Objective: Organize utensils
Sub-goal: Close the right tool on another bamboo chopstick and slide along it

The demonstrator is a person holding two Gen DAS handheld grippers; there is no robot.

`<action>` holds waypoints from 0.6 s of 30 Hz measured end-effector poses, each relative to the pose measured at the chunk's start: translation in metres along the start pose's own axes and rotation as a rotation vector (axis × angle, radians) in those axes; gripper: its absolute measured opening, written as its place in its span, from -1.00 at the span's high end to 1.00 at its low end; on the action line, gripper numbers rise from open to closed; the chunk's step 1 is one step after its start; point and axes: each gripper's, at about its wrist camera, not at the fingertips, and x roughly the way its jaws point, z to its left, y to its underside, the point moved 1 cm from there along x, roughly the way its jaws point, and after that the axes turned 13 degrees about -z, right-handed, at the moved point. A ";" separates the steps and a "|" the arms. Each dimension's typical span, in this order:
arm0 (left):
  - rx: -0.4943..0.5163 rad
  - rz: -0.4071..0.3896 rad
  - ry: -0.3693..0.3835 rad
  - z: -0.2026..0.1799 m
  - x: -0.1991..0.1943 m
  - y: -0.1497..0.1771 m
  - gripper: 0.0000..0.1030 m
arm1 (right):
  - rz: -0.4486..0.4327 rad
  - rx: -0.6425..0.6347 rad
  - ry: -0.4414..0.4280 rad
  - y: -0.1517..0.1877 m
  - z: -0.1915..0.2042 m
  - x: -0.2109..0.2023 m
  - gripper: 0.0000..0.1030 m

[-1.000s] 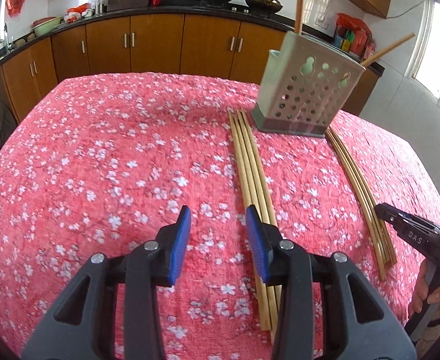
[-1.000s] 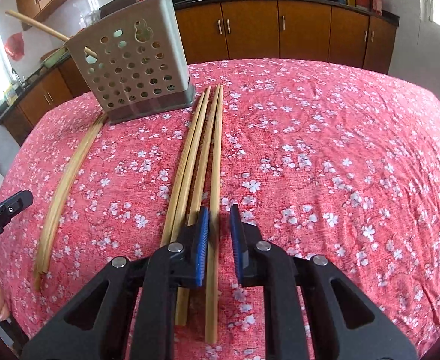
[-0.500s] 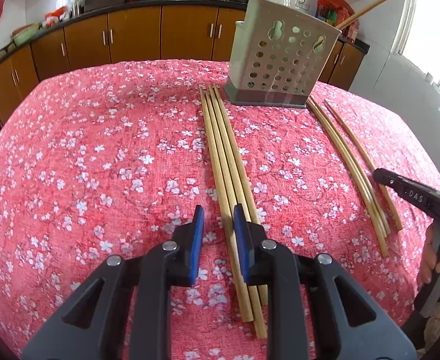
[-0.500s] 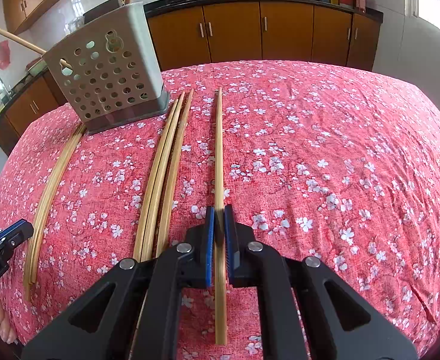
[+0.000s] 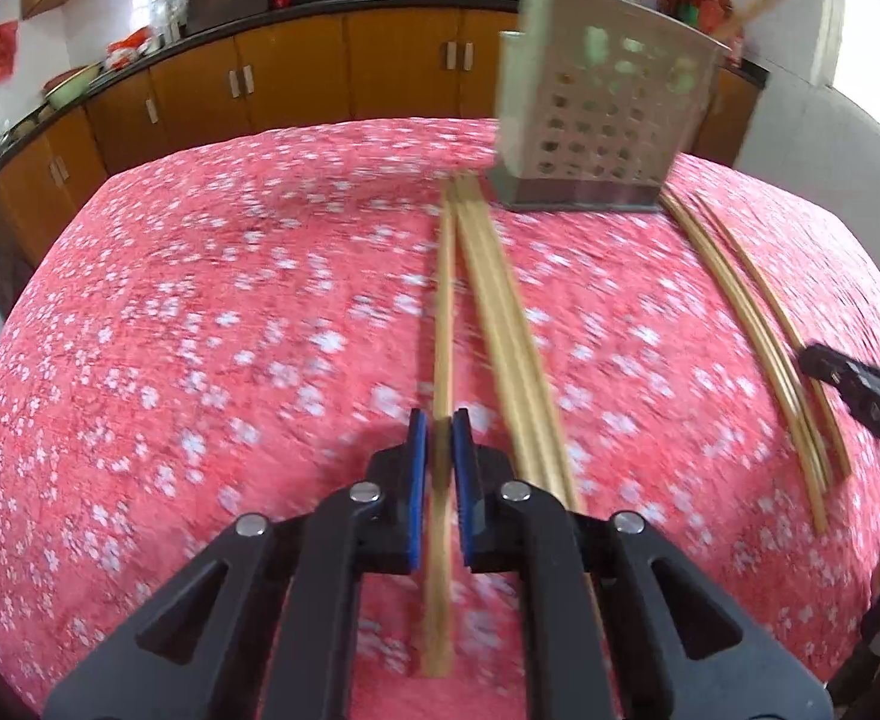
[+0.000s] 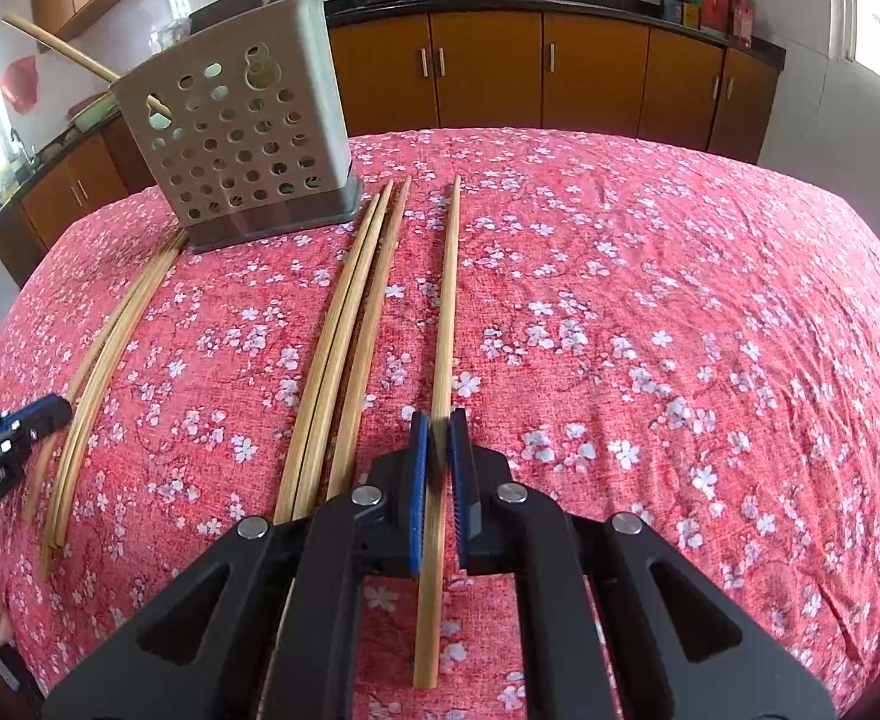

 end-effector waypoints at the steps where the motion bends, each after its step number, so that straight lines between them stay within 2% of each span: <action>1: -0.020 0.004 -0.020 0.009 0.004 -0.004 0.81 | -0.001 0.006 0.008 -0.001 -0.002 0.001 0.85; 6: -0.066 -0.003 -0.081 0.042 0.017 -0.015 0.78 | -0.009 0.051 0.078 -0.013 -0.027 0.012 0.85; 9: -0.080 -0.020 -0.073 0.054 0.019 -0.017 0.76 | -0.021 0.063 0.101 -0.018 -0.038 0.018 0.85; 18: -0.145 -0.030 -0.026 0.064 0.017 -0.017 0.76 | -0.021 0.083 0.093 -0.020 -0.044 0.019 0.84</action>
